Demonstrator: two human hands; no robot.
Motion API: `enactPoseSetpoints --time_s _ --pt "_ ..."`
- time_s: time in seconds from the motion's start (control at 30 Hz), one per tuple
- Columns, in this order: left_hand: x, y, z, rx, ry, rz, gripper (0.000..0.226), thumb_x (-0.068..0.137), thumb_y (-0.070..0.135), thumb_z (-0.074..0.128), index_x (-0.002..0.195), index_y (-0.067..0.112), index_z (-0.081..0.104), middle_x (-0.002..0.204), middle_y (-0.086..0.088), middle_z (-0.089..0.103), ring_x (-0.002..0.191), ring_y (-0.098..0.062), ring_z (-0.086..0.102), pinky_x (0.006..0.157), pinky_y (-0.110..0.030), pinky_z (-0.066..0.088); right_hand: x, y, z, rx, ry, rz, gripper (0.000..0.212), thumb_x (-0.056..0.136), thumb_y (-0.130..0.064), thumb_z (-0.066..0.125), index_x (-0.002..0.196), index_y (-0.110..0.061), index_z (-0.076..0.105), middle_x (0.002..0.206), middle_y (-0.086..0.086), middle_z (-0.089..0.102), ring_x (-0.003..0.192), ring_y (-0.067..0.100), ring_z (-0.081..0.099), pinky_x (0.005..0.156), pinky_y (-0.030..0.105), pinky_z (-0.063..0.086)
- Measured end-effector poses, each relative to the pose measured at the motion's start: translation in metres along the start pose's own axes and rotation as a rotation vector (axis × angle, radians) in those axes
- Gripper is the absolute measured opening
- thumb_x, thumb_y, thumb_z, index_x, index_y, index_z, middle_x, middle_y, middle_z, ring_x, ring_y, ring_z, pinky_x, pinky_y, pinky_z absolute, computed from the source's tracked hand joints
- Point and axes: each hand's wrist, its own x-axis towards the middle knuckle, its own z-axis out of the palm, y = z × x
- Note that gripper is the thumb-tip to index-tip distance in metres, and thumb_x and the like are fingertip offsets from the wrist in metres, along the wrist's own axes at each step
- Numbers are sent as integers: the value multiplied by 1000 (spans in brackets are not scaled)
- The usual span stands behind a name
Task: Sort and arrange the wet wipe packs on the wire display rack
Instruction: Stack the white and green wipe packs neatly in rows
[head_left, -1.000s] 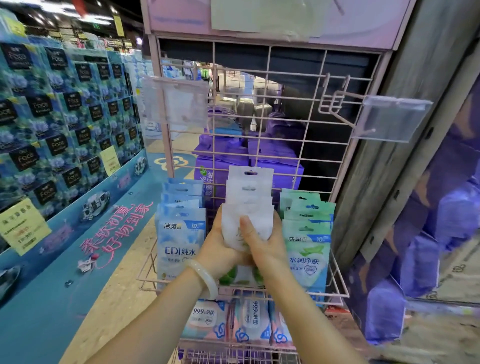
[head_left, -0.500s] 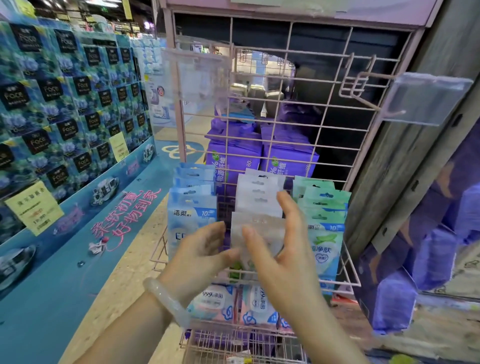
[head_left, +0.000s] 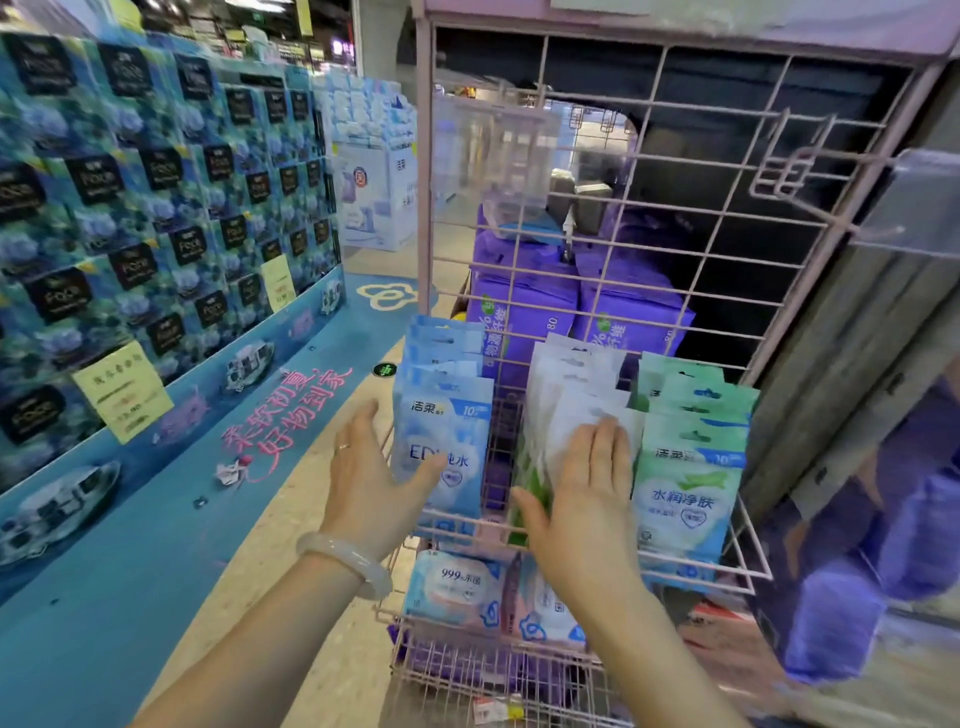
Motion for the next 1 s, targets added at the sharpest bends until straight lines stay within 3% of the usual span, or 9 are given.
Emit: enactPoseSetpoints --time_s 0.13,0.23,0.3,0.37,0.47,0.57,0.63,0.77,1.0 --pt "8 4 6 -70 -59 -60 109 73 33 76 150 14 0 159 -7 11 146 -22 13 116 -41 19 1 1 -10 -36 -63 -34 92 89 -53 41 145 -3 -12 156 15 -18 143 29 -21 116 33 -9" --pt "21 1 4 -140 -93 -133 118 68 36 80 150 16 -3 159 -7 12 146 -23 16 117 -45 22 -6 -2 -21 34 -5 -113 84 89 -54 41 148 -11 -2 156 5 -20 140 21 -28 116 37 -10" --pt "30 -1 1 -209 -90 -158 114 65 37 81 149 14 7 158 -9 20 144 -24 22 115 -46 25 -13 -12 -24 246 68 -243 80 87 -55 43 148 -17 9 154 -10 -11 138 4 -23 114 18 -11" --pt "36 -3 -4 -307 -135 -185 109 56 39 85 142 7 27 151 -14 34 138 -27 34 110 -50 33 -16 -36 -26 639 -85 -236 81 81 -61 48 146 -28 14 153 -19 5 140 -6 -1 112 7 1" --pt "44 -3 -9 -386 -312 -169 78 53 28 84 120 6 51 124 -14 63 108 -20 64 89 -40 54 2 -61 -14 936 -198 -65 69 73 -57 59 130 -27 36 136 -4 49 124 9 48 106 33 40" --pt "50 2 -10 -369 -432 -97 44 71 2 77 106 16 53 101 0 68 74 6 68 61 -12 53 37 -74 3 1077 -215 186 79 75 -46 68 137 -14 31 136 1 51 121 15 52 104 39 42" --pt "51 6 -9 -390 -485 -41 48 76 -9 67 114 16 51 106 -2 67 78 4 69 64 -12 54 51 -80 16 1181 -292 284 77 76 -46 68 137 -14 32 131 2 55 117 17 55 102 39 45" --pt "52 7 -10 -519 -423 -9 65 75 -21 60 133 1 41 124 -20 61 103 -26 66 81 -27 58 63 -92 26 1227 -245 279 71 71 -50 70 127 -18 42 123 1 61 107 15 61 97 37 49" --pt "56 -3 -8 -426 -459 61 58 73 -23 61 111 21 53 93 8 75 80 -2 70 67 -23 58 55 -86 37 1157 -268 298 77 73 -51 68 133 -21 32 124 -2 59 108 16 60 97 44 49"
